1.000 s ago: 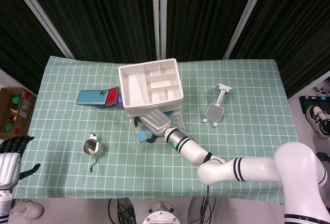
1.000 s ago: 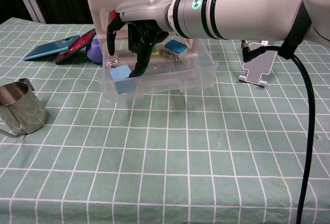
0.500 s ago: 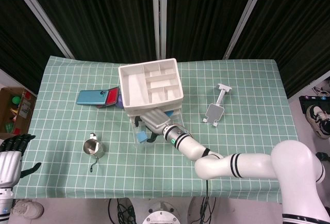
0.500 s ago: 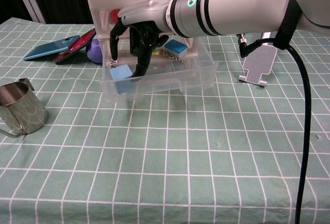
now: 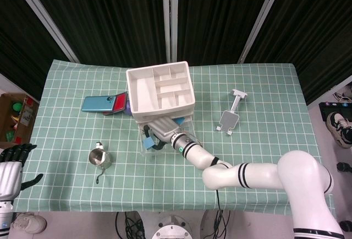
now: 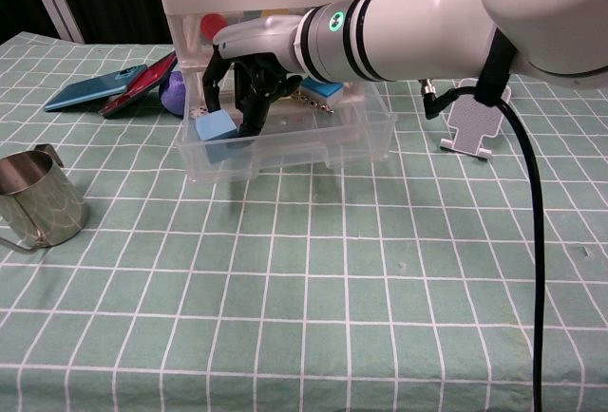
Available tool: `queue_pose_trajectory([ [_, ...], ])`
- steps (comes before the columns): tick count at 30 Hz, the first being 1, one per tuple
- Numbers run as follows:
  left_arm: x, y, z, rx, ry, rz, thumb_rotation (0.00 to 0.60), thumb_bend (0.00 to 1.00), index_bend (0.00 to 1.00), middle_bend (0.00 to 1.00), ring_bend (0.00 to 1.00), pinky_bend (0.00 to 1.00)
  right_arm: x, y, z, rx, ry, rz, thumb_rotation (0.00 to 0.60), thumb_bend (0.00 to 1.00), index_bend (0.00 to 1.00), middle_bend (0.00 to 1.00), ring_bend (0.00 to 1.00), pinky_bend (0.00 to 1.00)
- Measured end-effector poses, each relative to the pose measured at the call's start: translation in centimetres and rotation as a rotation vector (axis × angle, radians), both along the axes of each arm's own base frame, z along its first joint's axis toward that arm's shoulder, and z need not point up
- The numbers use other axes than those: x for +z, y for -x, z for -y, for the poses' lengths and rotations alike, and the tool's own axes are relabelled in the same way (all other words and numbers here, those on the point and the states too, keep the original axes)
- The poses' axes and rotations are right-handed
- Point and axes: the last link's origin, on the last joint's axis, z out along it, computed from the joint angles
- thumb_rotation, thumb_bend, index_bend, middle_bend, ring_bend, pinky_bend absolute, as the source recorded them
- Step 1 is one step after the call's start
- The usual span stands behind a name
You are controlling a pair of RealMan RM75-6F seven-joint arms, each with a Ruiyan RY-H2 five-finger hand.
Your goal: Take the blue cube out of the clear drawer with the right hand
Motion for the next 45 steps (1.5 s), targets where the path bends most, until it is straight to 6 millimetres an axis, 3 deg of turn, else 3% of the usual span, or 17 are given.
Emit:
queue_pose_trajectory([
  [6,0.0,0.0,-0.1,-0.009,0.0,0.002,0.6,0.06,0.22,0.22,0.17,0.19,2.1,0.0,-1.0,0.043,0.059,0.054,0.6,0.34,0.68,0.9,0.93,0.99],
  [12,0.0,-0.2,-0.2,-0.021,-0.003,0.004,0.6,0.06,0.22,0.22,0.17,0.19,6.4,1.9,-2.8,0.101,0.178,0.131,0.6,0.34,0.67,0.9,0.93,0.99],
  [16,0.0,-0.3,-0.2,-0.027,-0.004,0.004,0.6,0.06,0.22,0.22,0.17,0.19,9.8,6.3,-4.5,0.091,0.228,0.126,0.6,0.34,0.66,0.9,0.93,0.99],
  [20,-0.1,-0.6,-0.3,-0.034,-0.001,0.005,0.6,0.06,0.22,0.22,0.17,0.19,11.5,11.2,-6.3,0.041,0.216,0.091,0.6,0.34,0.65,0.9,0.93,0.99],
  [25,-0.3,-1.1,-0.4,-0.047,0.005,0.004,0.6,0.06,0.22,0.22,0.17,0.19,10.8,15.3,-8.4,-0.015,0.13,0.088,0.6,0.34,0.63,0.9,0.92,0.99],
  [31,-0.1,-1.6,-0.1,-0.052,-0.004,-0.003,0.6,0.06,0.22,0.22,0.17,0.19,7.5,17.1,-9.0,0.04,0.074,0.026,0.6,0.34,0.55,0.9,0.92,0.99],
  [35,0.0,-1.5,0.3,-0.043,-0.008,-0.003,0.6,0.06,0.22,0.22,0.17,0.19,5.3,17.3,-9.2,0.106,0.071,-0.029,0.6,0.34,0.32,0.9,0.92,0.99],
  [39,-0.1,-1.4,0.5,-0.04,-0.008,0.0,0.6,0.06,0.22,0.22,0.17,0.19,4.3,17.3,-9.7,0.151,0.069,-0.067,0.6,0.24,0.06,0.87,0.91,0.99],
  [42,-0.2,-1.4,0.4,-0.041,-0.005,0.002,0.6,0.06,0.22,0.22,0.17,0.19,4.8,17.4,-10.0,0.149,0.087,-0.066,0.6,0.2,0.0,0.8,0.87,0.99],
  [45,-0.3,-1.3,0.2,-0.044,0.001,0.004,0.6,0.06,0.22,0.22,0.17,0.19,6.4,17.6,-10.0,0.141,0.145,-0.051,0.6,0.2,0.0,0.68,0.75,0.96],
])
